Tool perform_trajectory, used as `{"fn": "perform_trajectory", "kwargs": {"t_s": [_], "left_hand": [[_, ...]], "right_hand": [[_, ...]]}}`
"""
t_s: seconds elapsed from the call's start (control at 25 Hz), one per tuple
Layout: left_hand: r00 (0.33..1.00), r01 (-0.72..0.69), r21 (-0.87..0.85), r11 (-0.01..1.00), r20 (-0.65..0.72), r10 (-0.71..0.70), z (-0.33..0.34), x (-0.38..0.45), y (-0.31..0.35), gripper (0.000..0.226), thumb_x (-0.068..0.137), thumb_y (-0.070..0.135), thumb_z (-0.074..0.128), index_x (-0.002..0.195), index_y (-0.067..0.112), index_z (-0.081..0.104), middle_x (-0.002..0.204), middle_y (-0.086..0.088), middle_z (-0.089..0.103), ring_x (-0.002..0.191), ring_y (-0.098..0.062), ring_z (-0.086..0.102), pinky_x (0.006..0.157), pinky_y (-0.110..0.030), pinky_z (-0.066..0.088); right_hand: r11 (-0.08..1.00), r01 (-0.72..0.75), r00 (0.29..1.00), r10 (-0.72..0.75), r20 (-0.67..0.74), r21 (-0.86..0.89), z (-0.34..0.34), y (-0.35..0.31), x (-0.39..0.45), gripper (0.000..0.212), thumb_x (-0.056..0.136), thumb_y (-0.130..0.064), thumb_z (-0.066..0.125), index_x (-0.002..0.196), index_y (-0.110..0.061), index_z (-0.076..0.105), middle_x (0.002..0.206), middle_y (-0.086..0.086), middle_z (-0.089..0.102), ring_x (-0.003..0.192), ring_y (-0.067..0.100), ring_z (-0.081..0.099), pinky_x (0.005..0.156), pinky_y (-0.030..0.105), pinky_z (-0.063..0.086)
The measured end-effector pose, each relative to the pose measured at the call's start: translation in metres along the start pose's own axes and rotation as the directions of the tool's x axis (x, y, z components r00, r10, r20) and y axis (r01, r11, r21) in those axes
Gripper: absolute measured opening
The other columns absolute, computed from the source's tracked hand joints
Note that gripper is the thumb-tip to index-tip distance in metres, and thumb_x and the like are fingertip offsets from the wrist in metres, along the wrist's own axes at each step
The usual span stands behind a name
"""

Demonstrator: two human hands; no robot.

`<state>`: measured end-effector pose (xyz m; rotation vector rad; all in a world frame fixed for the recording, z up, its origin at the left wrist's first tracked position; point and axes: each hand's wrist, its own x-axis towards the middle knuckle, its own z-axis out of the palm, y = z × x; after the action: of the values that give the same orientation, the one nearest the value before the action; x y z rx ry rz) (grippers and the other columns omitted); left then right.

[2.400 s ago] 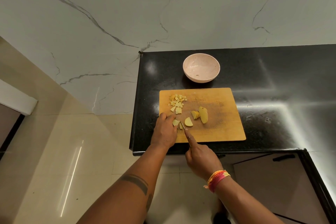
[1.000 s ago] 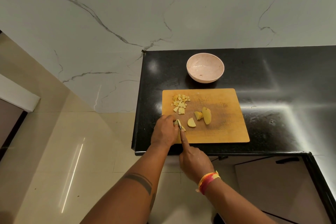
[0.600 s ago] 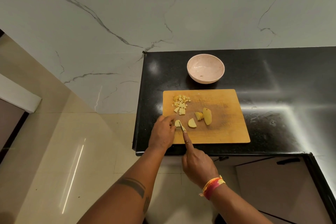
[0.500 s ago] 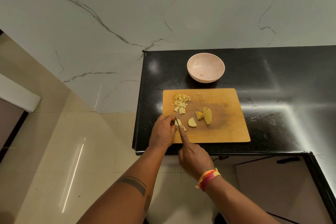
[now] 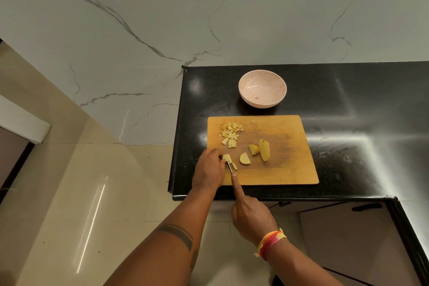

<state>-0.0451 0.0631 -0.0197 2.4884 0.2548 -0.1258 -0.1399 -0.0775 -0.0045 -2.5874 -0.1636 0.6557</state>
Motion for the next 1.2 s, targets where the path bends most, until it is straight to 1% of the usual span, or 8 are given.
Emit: {"fn": "perform_trajectory", "kwargs": {"t_s": [0.2, 0.28, 0.36, 0.6, 0.76, 0.92, 1.04, 1.2], "left_hand": [[0.997, -0.063, -0.049, 0.997, 0.041, 0.065, -0.002, -0.01, 0.002, 0.041, 0.1, 0.027, 0.059, 0.14, 0.023, 0.055, 0.132, 0.001, 0.052, 0.117, -0.014, 0.055, 0.096, -0.032, 0.053], [0.992, -0.093, -0.017, 0.996, 0.087, 0.094, 0.002, -0.017, 0.002, 0.057, 0.094, 0.037, 0.068, 0.146, 0.028, 0.046, 0.136, 0.004, 0.043, 0.122, -0.012, 0.047, 0.099, -0.03, 0.049], [0.992, -0.076, 0.038, 0.996, 0.104, 0.072, 0.007, -0.014, 0.005, 0.064, 0.091, 0.04, 0.072, 0.147, 0.028, 0.043, 0.136, 0.003, 0.039, 0.122, -0.014, 0.045, 0.099, -0.03, 0.047], [0.996, -0.063, 0.087, 0.994, 0.066, 0.057, 0.007, 0.019, 0.021, 0.042, 0.1, 0.024, 0.061, 0.141, 0.02, 0.051, 0.138, -0.002, 0.041, 0.118, -0.021, 0.055, 0.097, -0.033, 0.052], [0.996, -0.077, 0.068, 0.995, 0.05, 0.073, 0.003, 0.036, 0.02, 0.03, 0.099, 0.022, 0.062, 0.129, 0.022, 0.059, 0.131, 0.001, 0.045, 0.11, -0.017, 0.056, 0.093, -0.033, 0.054], [0.988, -0.148, -0.009, 0.989, 0.033, 0.149, 0.001, 0.02, 0.009, 0.023, 0.097, 0.031, 0.064, 0.119, 0.026, 0.061, 0.12, 0.007, 0.047, 0.101, -0.008, 0.056, 0.085, -0.028, 0.055], [0.984, -0.141, -0.014, 0.99, 0.106, 0.141, 0.002, 0.003, -0.003, 0.027, 0.095, 0.033, 0.068, 0.119, 0.028, 0.059, 0.121, 0.01, 0.047, 0.103, -0.006, 0.055, 0.088, -0.025, 0.053], [0.986, -0.13, 0.035, 0.991, 0.113, 0.126, 0.003, 0.01, 0.0, 0.021, 0.098, 0.024, 0.064, 0.119, 0.024, 0.06, 0.12, 0.006, 0.052, 0.105, -0.01, 0.056, 0.09, -0.031, 0.054]], "right_hand": [[0.997, -0.017, 0.997, 0.023, -0.077, 0.077, 0.0, 0.02, -0.014, 0.083, 0.101, -0.024, 0.038, 0.159, -0.039, -0.019, 0.068, -0.005, 0.059, 0.057, 0.015, 0.057, 0.054, 0.033, 0.048], [0.995, -0.035, 0.996, 0.042, -0.078, 0.095, 0.0, 0.024, -0.012, 0.082, 0.1, -0.024, 0.038, 0.16, -0.039, -0.017, 0.067, -0.004, 0.059, 0.056, 0.015, 0.057, 0.053, 0.034, 0.048], [0.994, -0.05, 0.997, 0.056, -0.057, 0.098, -0.002, 0.022, -0.008, 0.081, 0.1, -0.024, 0.037, 0.16, -0.038, -0.016, 0.067, -0.004, 0.059, 0.057, 0.015, 0.057, 0.052, 0.032, 0.047], [0.99, -0.036, 0.997, 0.045, -0.063, 0.135, -0.013, 0.002, 0.021, 0.082, 0.101, -0.022, 0.04, 0.16, -0.039, -0.014, 0.07, -0.002, 0.058, 0.055, 0.015, 0.052, 0.049, 0.03, 0.036], [0.987, -0.04, 0.994, 0.055, -0.097, 0.155, -0.019, 0.005, 0.027, 0.083, 0.1, -0.023, 0.041, 0.16, -0.041, -0.013, 0.067, -0.004, 0.057, 0.054, 0.016, 0.052, 0.049, 0.032, 0.039], [0.991, -0.017, 0.992, 0.033, -0.119, 0.134, -0.019, 0.024, 0.011, 0.081, 0.102, -0.025, 0.041, 0.16, -0.041, -0.013, 0.067, -0.005, 0.057, 0.055, 0.015, 0.054, 0.052, 0.035, 0.044], [0.995, -0.006, 0.996, 0.015, -0.089, 0.098, -0.016, 0.031, 0.01, 0.082, 0.101, -0.026, 0.04, 0.159, -0.042, -0.015, 0.069, -0.005, 0.059, 0.058, 0.015, 0.056, 0.056, 0.039, 0.051], [0.993, -0.013, 0.996, 0.024, -0.09, 0.118, -0.014, 0.025, 0.019, 0.081, 0.101, -0.026, 0.04, 0.159, -0.043, -0.015, 0.068, -0.005, 0.058, 0.058, 0.015, 0.057, 0.056, 0.038, 0.052]]}}
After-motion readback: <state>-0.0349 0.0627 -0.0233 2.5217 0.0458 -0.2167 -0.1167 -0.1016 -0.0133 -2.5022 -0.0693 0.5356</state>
